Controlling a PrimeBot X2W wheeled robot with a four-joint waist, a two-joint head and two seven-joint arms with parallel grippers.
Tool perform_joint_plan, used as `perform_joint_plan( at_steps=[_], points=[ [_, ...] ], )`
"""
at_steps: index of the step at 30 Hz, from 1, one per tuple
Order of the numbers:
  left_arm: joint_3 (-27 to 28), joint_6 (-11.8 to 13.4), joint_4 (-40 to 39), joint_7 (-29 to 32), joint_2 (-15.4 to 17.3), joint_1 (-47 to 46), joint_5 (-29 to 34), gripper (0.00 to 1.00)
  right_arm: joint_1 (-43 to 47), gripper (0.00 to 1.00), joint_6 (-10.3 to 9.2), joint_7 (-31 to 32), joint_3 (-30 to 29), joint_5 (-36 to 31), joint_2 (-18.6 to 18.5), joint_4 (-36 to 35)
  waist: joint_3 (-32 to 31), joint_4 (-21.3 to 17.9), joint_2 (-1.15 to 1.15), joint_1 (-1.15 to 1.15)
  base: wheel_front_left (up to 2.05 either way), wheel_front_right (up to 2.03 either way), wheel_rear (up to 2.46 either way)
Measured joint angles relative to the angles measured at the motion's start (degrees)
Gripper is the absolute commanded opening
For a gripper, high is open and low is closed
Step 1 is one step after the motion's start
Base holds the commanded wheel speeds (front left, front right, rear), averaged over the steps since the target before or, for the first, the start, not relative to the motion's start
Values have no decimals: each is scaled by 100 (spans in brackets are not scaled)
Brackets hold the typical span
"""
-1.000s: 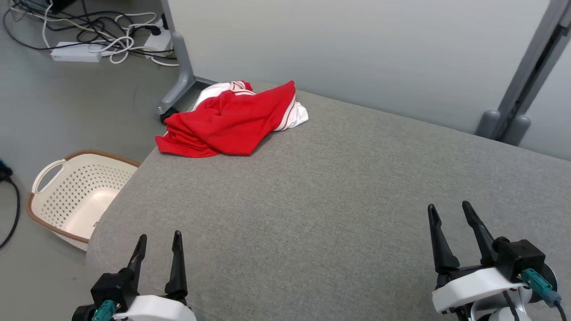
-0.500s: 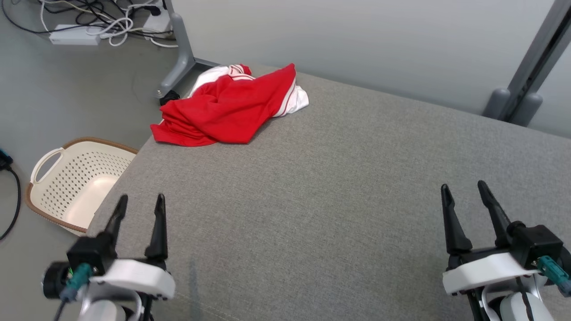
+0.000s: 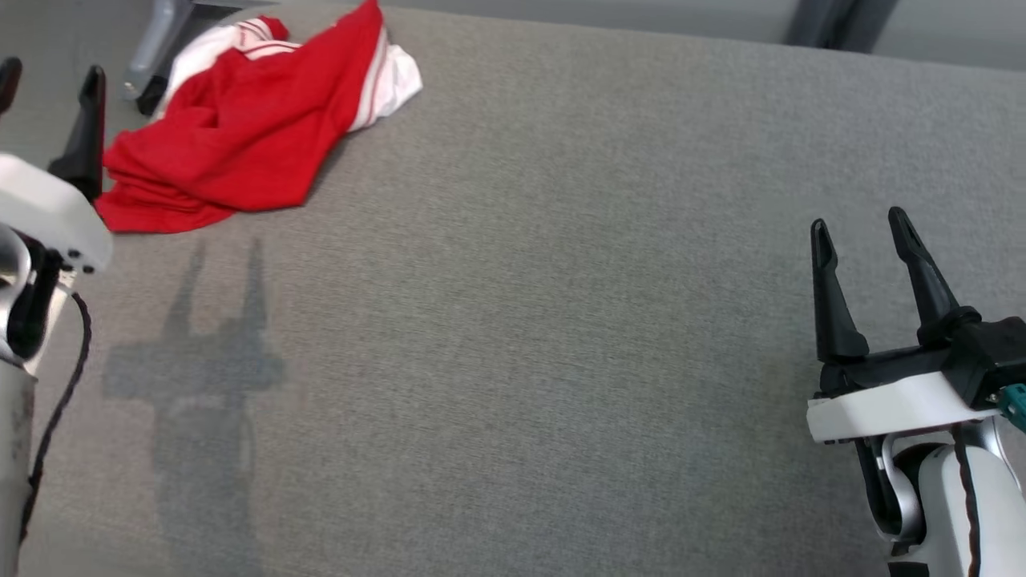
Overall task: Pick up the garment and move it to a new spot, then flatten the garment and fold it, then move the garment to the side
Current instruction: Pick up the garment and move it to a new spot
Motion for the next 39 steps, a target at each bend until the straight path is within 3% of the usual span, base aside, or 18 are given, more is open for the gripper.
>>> perform_joint_plan(
  at_steps=[6,11,19,29,31,32,33,39],
  points=[
    [-255,-141,954,758,352,-1044,-254,100,-140,100,0,58,44,-116,3,-293,513,-521,0,0,0,0,0],
    [-613,-168,1578,1072,587,-1371,-274,100,-176,100,0,157,40,-289,-2,-616,873,-926,0,0,0,0,0],
    [-914,-182,2331,946,682,-1655,-427,100,-172,100,0,322,20,-403,-7,-1072,1393,-1296,0,0,0,0,0],
    [-1211,-162,3142,725,805,-1829,-205,100,-175,100,0,350,103,-422,-19,-1214,1573,-1437,0,0,0,0,0],
    [-1221,-156,3305,712,810,-1868,-207,43,-177,100,0,350,104,-431,-20,-1230,1582,-1458,0,0,0,0,0],
    [-1227,-153,3363,682,809,-1881,-207,26,-177,100,0,350,102,-435,-22,-1235,1588,-1469,0,0,0,0,0],
    [-1236,-122,3412,627,808,-1894,-200,0,-178,100,0,348,92,-449,-22,-1243,1595,-1477,0,0,0,0,0],
    [-1315,-62,3622,287,812,-1994,-133,0,-203,100,0,278,83,-455,-23,-1194,1540,-1485,0,0,0,0,0]
  ],
)
